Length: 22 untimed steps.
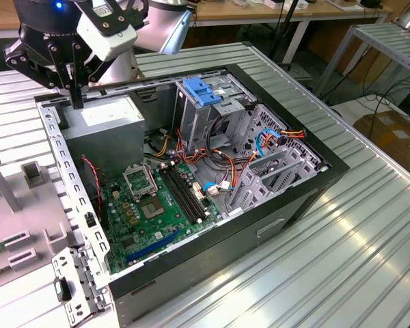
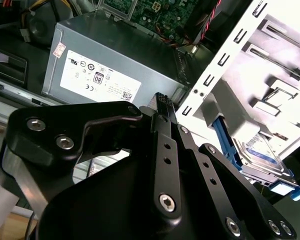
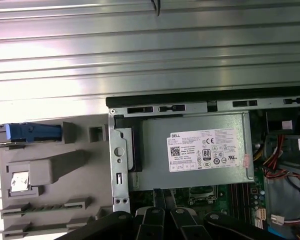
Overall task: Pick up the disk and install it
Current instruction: 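Reach for the disk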
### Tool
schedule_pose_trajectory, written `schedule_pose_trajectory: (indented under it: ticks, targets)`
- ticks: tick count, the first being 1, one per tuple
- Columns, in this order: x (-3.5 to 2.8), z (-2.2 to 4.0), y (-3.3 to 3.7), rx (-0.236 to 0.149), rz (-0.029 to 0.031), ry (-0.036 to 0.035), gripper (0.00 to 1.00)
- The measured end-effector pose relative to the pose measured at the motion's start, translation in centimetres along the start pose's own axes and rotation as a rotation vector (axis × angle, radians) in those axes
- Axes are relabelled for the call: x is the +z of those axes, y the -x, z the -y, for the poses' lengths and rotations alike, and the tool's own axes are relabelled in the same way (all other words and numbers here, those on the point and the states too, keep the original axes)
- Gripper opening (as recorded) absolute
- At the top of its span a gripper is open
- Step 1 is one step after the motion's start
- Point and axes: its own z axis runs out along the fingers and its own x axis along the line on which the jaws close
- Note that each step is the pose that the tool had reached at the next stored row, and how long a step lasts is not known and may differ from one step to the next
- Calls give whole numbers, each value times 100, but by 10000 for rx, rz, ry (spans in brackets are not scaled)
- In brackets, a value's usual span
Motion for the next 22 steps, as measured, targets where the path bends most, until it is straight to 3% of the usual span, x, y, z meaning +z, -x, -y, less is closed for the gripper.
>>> schedule_pose_trajectory:
  ticks: [22]
  targets:
    - [-3, 7, -94, 0, 0, 0, 11]
